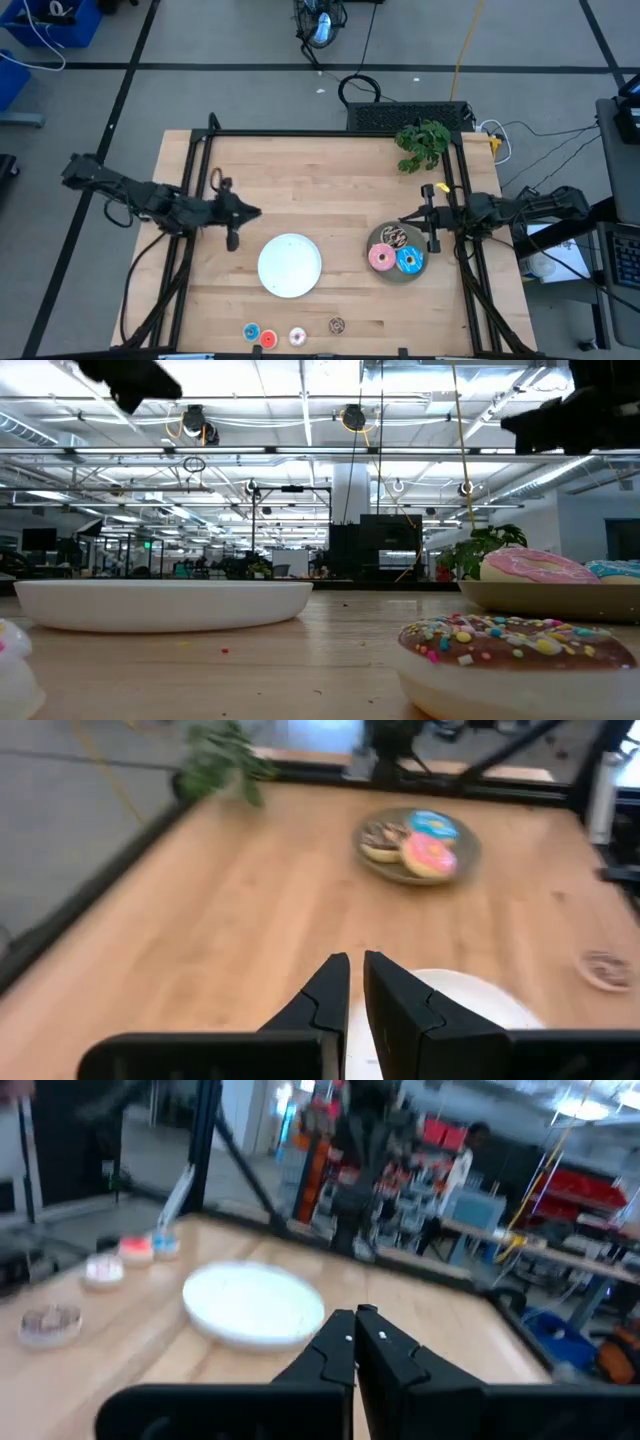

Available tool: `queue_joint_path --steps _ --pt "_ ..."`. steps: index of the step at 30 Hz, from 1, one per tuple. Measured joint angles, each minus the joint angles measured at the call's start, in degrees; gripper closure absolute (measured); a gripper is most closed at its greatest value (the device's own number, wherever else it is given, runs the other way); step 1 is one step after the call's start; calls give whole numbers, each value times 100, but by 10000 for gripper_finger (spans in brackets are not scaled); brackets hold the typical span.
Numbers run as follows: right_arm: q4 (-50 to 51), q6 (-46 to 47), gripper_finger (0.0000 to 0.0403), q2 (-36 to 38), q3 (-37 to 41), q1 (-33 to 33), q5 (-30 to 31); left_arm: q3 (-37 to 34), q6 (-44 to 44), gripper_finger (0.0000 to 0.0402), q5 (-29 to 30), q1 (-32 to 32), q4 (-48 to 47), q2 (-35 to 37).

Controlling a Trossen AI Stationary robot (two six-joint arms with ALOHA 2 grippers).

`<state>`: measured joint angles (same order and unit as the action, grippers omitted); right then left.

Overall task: Pick & Place donuts
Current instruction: Put the small blue donut on the white plate

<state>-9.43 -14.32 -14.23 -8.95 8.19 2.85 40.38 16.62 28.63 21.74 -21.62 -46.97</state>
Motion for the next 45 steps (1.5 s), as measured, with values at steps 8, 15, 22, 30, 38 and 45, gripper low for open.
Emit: queue_joint_path --steps 8,15,22,30,38,45 --pt "-165 165 403 -1 0 0 7 1719 978 360 -173 1018 -1098 -2026" --pt "-332 527 403 5 0 2 6 2878 1939 360 -52 1869 -1941 -3384" --pt "-416 541 403 171 41 4 6 3352 3131 360 286 2302 -2068 -3882" --pt "-307 625 403 778 46 12 -156 3529 4254 360 -161 2544 -2246 -4416" --pt "-232 721 403 815 46 11 -153 4164 3616 360 -993 2565 -2574 -5455" --pt "-227 721 403 812 46 11 -152 4524 4240 334 -1549 2728 -3181 -5930"
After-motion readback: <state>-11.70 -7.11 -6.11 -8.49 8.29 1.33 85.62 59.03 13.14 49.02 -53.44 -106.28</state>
